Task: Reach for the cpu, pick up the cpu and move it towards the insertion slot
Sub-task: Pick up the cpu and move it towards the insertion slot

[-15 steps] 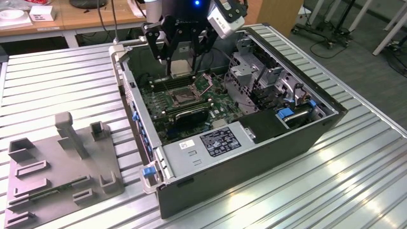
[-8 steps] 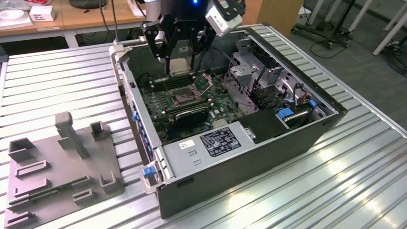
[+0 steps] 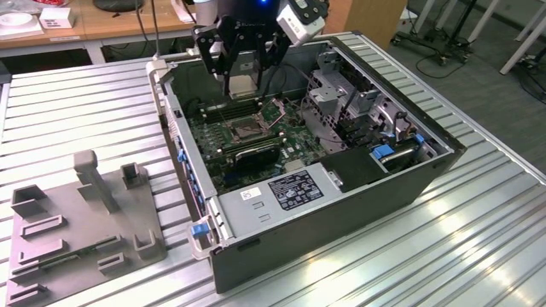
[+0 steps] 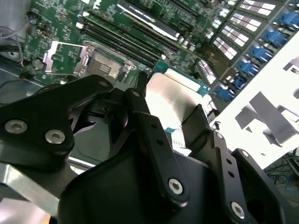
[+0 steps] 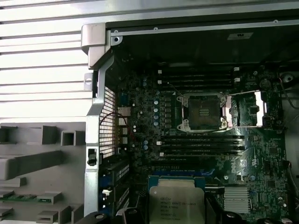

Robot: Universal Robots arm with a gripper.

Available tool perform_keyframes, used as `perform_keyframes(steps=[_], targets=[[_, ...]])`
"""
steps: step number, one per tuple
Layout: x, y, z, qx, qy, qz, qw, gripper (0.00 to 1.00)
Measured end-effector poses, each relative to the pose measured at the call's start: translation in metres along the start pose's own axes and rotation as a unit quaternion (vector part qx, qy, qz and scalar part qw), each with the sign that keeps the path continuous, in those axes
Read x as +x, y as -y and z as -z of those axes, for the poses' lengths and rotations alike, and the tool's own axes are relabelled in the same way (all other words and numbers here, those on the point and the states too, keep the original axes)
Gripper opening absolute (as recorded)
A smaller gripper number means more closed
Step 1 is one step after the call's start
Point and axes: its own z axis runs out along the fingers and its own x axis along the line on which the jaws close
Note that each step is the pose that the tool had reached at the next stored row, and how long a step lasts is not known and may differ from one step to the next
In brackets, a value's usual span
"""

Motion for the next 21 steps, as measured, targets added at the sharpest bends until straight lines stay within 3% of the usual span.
perform_keyframes(steps=[6,13,21], targets=[[-0.0132,-0.0041,-0.0005,0.0000,0.0000,0.000,1.00000,0.54],[-0.0236,-0.0092,-0.0011,0.0000,0.0000,0.000,1.00000,0.54],[-0.0260,-0.0303,-0.0043,0.0000,0.0000,0.000,1.00000,0.54]])
